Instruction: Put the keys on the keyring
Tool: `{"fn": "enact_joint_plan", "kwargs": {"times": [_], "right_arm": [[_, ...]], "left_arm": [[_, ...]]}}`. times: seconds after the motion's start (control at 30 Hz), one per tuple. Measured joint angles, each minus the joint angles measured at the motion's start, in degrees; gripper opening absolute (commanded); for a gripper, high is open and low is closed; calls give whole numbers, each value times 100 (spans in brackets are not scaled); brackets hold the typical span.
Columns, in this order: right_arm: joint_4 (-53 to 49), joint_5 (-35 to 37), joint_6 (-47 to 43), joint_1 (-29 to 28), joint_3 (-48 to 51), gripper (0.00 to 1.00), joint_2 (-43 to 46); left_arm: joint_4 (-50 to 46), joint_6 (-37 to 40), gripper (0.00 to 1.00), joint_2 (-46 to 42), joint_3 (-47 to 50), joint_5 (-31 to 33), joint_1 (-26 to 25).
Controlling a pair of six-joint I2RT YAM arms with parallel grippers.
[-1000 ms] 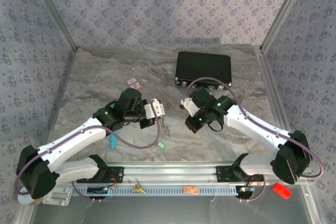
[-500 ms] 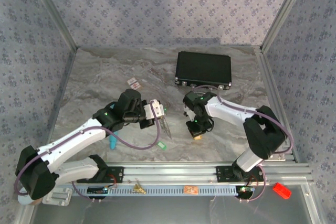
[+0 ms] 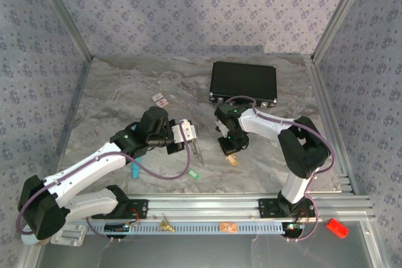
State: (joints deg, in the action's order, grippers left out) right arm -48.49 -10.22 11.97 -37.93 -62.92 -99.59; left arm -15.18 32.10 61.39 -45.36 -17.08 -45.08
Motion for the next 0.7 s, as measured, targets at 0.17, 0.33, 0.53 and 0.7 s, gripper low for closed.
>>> {"fn": "enact_joint_plan", "kwargs": {"times": [0.17, 0.33, 0.53, 0.7], "right_arm": [[98, 0, 7, 9, -48, 14, -79], [212, 42, -26, 9, -50, 22, -85], [501, 160, 90, -33, 17, 34, -2], [1095, 380, 256, -144, 704, 33, 839]], "left_arm": [[28, 0, 0, 0, 0, 0, 0], [35, 2, 0, 4, 0, 0, 0], [37, 39, 0, 13, 2, 0, 0], [44, 39, 0, 13, 33, -2, 0]]}}
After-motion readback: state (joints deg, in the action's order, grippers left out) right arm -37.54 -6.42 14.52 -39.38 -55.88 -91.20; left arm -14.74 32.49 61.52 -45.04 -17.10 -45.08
